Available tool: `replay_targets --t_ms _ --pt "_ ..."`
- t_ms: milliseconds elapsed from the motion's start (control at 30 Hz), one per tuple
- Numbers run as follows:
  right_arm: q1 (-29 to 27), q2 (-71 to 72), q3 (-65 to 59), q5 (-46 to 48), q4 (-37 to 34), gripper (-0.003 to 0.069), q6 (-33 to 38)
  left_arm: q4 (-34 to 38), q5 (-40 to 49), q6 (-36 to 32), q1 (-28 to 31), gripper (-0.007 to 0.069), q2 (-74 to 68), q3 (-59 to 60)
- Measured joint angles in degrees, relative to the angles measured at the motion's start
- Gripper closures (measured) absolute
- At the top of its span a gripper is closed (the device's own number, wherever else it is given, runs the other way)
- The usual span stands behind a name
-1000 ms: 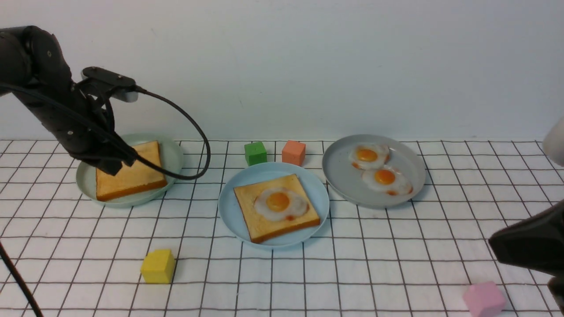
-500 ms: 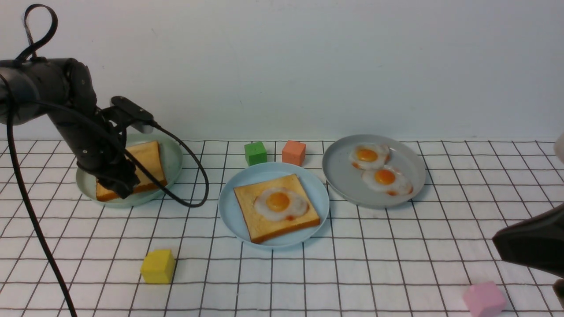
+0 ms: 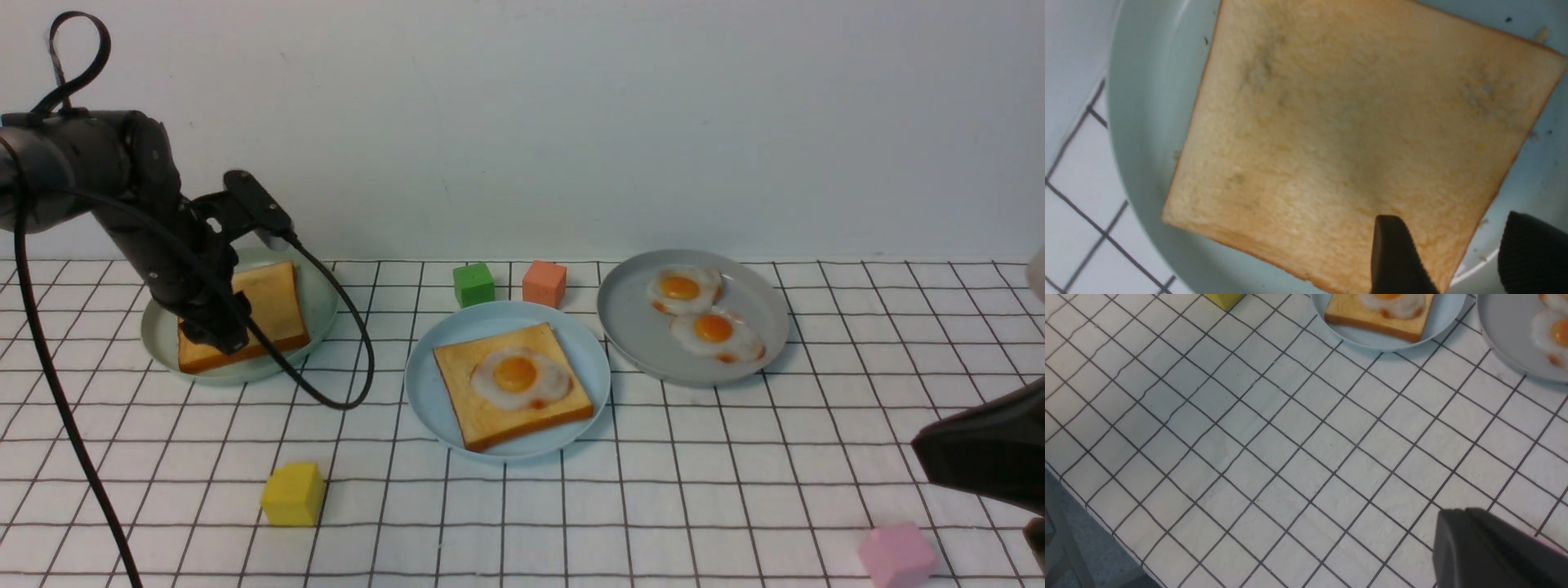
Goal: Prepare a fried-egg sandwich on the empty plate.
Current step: Use the left arm to grab a slice of bread
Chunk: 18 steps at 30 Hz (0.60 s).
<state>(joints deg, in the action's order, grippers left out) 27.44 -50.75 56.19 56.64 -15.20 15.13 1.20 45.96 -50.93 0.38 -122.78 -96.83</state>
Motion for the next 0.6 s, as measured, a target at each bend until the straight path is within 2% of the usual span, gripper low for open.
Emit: replay_targets --t_ms 100,467,600 --pt "0.00 0.00 0.00 -0.48 0.00 0.0627 0.00 0.49 -1.51 -1.87 0.00 0.0264 -0.26 0.00" --pt "0.01 0.00 0.00 -1.70 -0.19 0.0620 0.00 0.36 -1.95 -2.28 0.00 0.0274 -3.69 -0.72" --pt "0.01 0.00 0.00 -1.75 -0.49 0.0615 0.00 0.36 -1.12 -1.52 0.00 0.0368 -3.80 -0.83"
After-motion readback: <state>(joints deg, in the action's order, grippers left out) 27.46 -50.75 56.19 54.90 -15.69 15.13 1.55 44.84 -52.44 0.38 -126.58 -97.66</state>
